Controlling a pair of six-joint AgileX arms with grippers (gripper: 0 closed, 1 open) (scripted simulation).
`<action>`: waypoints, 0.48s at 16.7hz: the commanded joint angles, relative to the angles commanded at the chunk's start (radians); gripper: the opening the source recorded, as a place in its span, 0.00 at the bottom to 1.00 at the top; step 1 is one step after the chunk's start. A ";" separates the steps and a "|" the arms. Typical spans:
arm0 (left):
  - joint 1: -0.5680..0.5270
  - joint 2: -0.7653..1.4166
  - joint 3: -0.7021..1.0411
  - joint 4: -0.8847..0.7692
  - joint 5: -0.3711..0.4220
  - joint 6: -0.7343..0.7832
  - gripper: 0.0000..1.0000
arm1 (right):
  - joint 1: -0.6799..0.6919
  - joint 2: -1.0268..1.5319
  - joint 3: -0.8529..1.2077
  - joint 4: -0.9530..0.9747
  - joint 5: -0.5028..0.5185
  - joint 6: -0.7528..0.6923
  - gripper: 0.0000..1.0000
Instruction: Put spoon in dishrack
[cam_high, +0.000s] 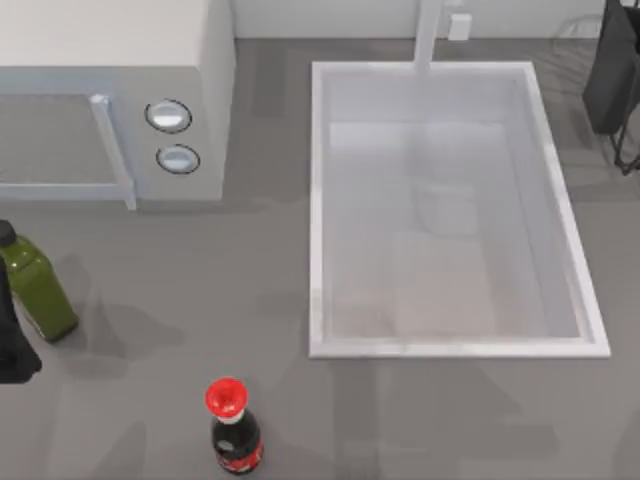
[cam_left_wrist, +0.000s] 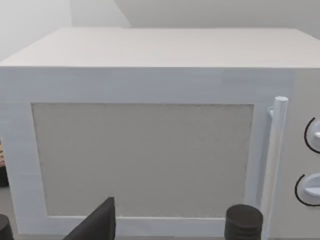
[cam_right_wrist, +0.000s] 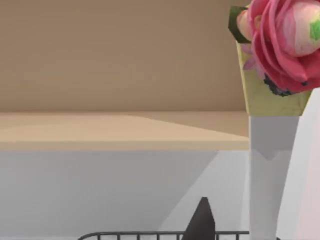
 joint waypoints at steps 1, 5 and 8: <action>0.000 0.000 0.000 0.000 0.000 0.000 1.00 | 0.018 0.056 -0.007 0.061 0.019 0.000 0.00; 0.000 0.000 0.000 0.000 0.000 0.000 1.00 | 0.109 0.303 -0.054 0.365 0.115 -0.003 0.00; 0.000 0.000 0.000 0.000 0.000 0.000 1.00 | 0.183 0.473 -0.100 0.596 0.191 -0.004 0.00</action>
